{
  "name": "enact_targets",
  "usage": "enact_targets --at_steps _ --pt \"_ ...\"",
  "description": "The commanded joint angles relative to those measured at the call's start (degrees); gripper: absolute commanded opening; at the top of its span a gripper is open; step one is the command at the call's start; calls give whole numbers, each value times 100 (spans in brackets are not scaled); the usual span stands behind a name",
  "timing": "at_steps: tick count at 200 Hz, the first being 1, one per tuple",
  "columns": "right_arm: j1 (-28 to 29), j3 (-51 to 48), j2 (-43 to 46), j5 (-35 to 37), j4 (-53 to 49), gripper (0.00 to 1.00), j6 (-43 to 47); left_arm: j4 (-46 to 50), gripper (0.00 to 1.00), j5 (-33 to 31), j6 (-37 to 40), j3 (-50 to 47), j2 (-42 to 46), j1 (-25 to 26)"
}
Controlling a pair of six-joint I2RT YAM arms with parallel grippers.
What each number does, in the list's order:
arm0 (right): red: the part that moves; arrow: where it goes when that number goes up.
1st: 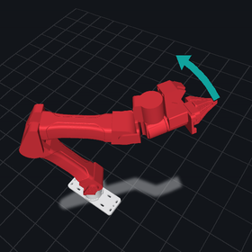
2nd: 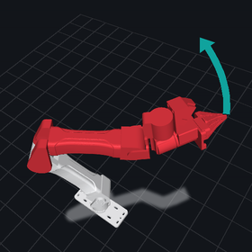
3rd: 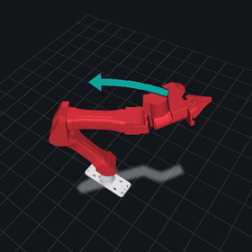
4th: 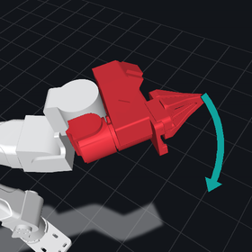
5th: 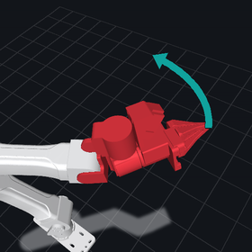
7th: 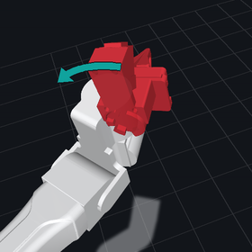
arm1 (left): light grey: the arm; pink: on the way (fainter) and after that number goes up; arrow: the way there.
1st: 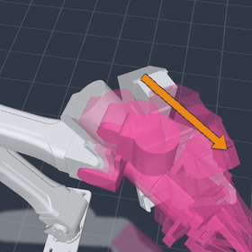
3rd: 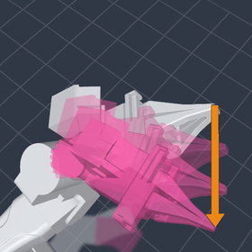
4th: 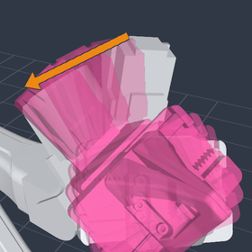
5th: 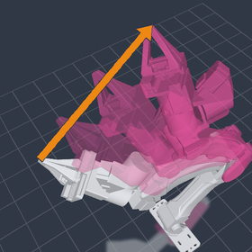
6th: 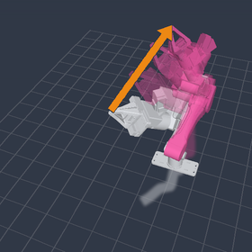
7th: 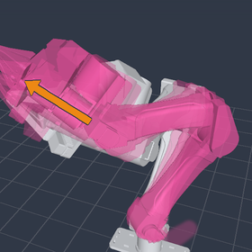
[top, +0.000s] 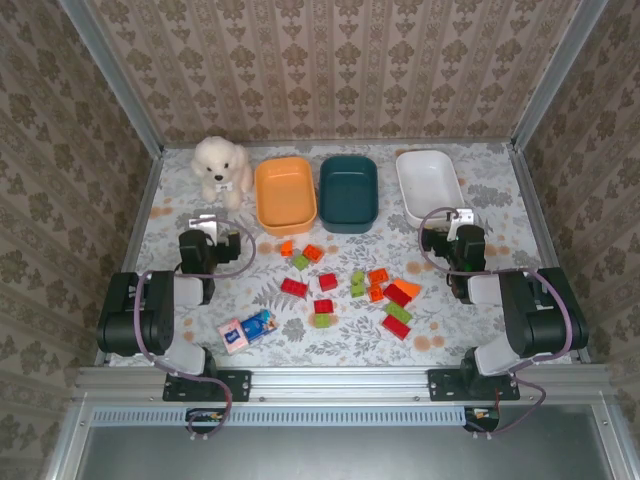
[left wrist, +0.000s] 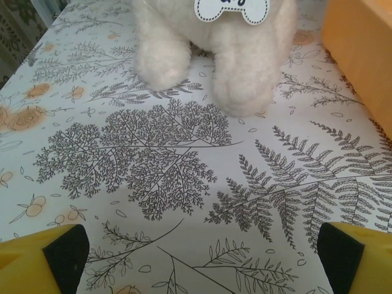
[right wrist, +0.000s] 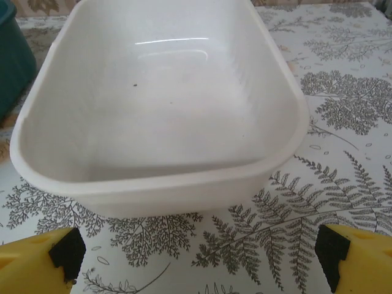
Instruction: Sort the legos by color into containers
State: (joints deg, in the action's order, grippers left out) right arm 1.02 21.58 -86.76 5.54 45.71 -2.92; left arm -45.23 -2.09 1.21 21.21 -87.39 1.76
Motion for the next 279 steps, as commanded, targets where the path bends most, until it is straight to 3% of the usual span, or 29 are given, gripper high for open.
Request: enact_targets --at_steps 1,164,178,191,208,250,279 --pt "61 144 -87 95 382 100 81 -355 100 154 176 217 -73 -77" --pt "57 145 -86 95 386 100 80 -410 100 147 187 183 -51 -73" --pt "57 105 -30 127 454 100 76 -293 100 -81 141 174 134 -48" --pt "59 258 334 325 -193 100 8 52 100 -631 148 149 583 107" --pt "65 791 995 696 -1757 100 -268 392 100 -1227 327 28 1335 465" --pt "364 910 2788 1290 -2934 100 -504 2156 100 -2078 213 113 3303 1344" --pt "797 1846 4097 1609 -4435 100 -532 3502 100 -2680 -6 606 4413 1896"
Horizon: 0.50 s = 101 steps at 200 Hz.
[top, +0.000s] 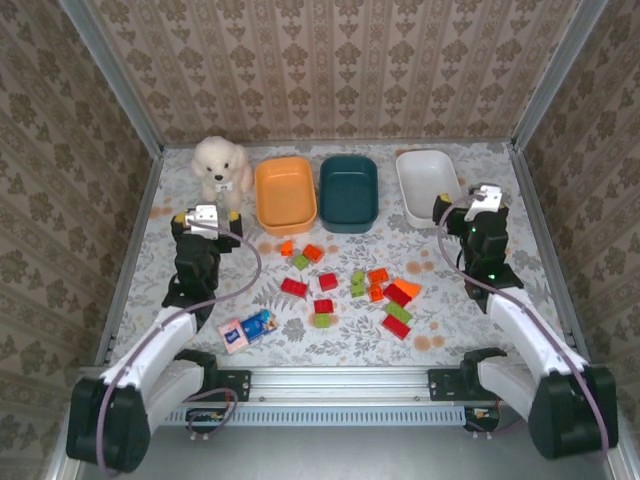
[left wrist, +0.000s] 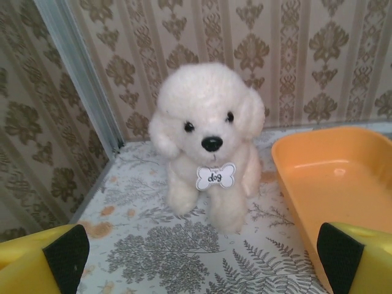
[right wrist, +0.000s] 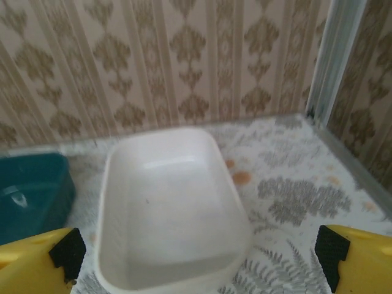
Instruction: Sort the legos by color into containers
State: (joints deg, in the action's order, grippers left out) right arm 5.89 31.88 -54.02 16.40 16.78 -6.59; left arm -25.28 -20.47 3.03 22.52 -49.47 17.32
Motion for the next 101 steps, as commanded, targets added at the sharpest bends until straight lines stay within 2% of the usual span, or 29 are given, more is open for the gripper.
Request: enact_targets --at_steps 1,8,13,21,31,33,40,55,66,81,101 --pt "326 871 849 540 -1592 100 -188 1547 100 -856 -188 504 648 367" --pt "408 1204 958 644 -1962 100 -419 1871 100 -938 -246 719 782 487" --pt "414 1650 997 641 -2551 100 -964 2144 100 -1043 -403 924 842 576" --pt "378 2230 955 456 -3509 100 -1773 3016 100 -1061 -1024 1377 892 608" --pt "369 2663 888 360 -4539 100 -2441 4440 100 -709 -2206 2037 840 561" --pt "369 2739 878 417 -4838 100 -2805 4667 100 -589 -2398 2162 816 544" --pt "346 2758 900 479 -5319 100 -3396 5056 100 -132 -2704 2384 730 493" --pt "237 2494 1015 -748 -4930 100 -2828 4961 100 1008 -3050 2313 484 256" --pt "274 2588 914 -1077 -5193 100 -2852 5201 100 1490 -3531 2380 154 124" --pt "410 2881 544 -1355 -5820 100 -2868 5612 100 1771 -3717 2617 -419 293" --pt "1000 3075 94 -1369 -6257 100 -2716 5972 100 1502 -3740 2903 -1219 842"
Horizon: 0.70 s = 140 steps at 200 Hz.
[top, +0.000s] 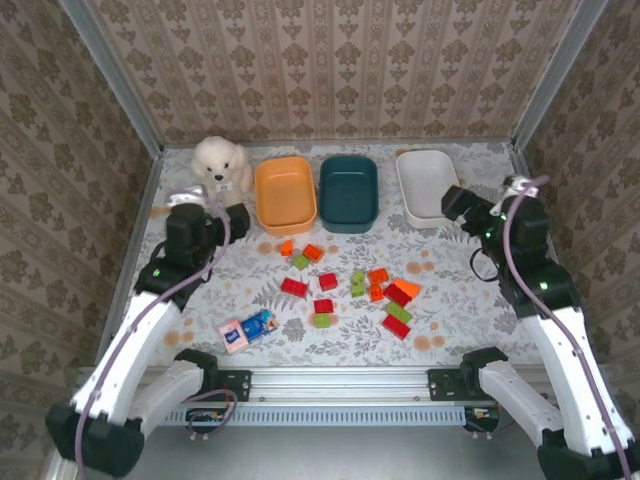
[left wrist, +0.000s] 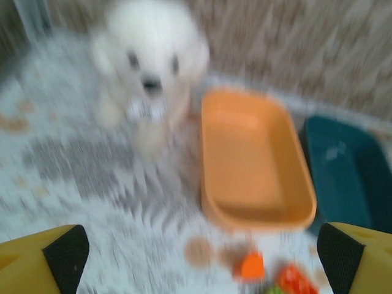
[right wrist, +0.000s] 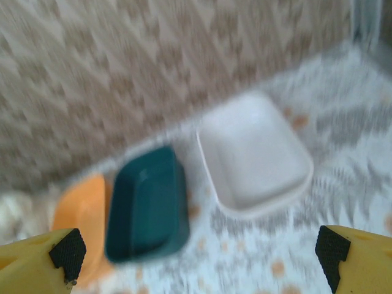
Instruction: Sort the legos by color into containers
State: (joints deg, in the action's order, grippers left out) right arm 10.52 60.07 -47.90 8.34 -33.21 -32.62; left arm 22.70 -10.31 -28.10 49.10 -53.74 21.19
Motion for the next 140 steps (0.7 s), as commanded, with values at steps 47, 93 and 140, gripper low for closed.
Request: enact_targets --at_steps 47,93,140 --pt "2201 327 -1283 -507 -958 99 103 1328 98 349 -744 934 -2602 1104" --pt "2575 416 -1588 -834 -589 95 288 1435 91 533 -635 1795 -4003 1073" --pt "2577 341 -1573 -1006 -214 94 315 1563 84 647 -794 2057 -4570 1045"
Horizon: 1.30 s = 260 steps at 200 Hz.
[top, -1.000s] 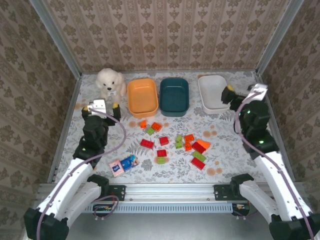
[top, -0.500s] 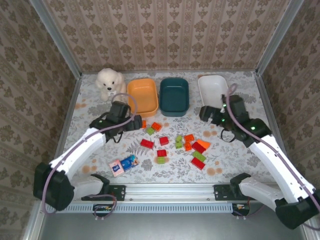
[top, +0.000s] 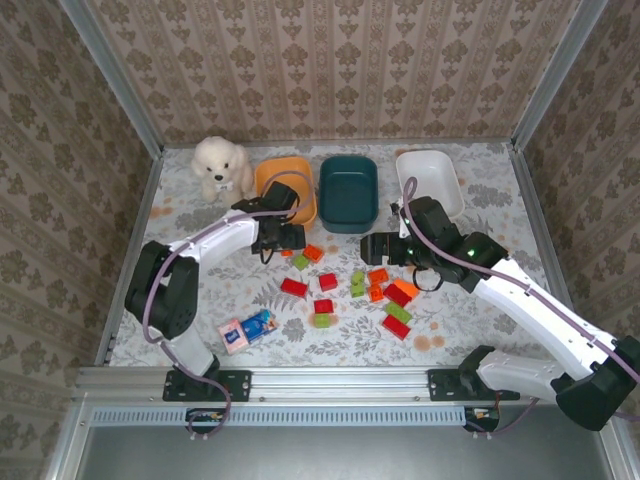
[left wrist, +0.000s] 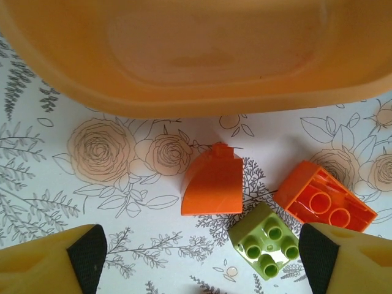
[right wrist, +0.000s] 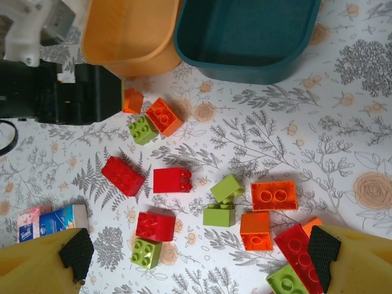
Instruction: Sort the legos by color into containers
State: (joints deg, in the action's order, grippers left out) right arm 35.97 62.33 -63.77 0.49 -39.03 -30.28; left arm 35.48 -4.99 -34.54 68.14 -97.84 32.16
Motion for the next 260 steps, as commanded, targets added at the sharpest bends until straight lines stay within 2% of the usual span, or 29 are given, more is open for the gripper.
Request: enact_targets --at_steps 1,36,138,162,192,229,238,260 --pt "33 110 18 -223 382 94 78 284 84 110 -149 155 -167 -52" --pt "32 35 67 -340 753 94 -26 202 82 88 -76 316 -537 -82" --pt "16 25 13 -287 721 92 -101 -30 54 344 96 601 -1078 -180" --pt "16 17 5 -282 734 92 -117 -15 50 299 131 622 -1105 -149" --pt "16 18 -30 -288 743 91 -127 -34 34 282 184 597 -1088 -116" --pt "16 25 -26 -295 774 90 -128 60 32 49 225 498 -904 -46" --pt "15 46 -22 -295 765 90 -127 147 29 -10 220 466 -779 -23" --pt "16 83 -9 -278 722 90 -101 514 29 -189 181 431 -267 93"
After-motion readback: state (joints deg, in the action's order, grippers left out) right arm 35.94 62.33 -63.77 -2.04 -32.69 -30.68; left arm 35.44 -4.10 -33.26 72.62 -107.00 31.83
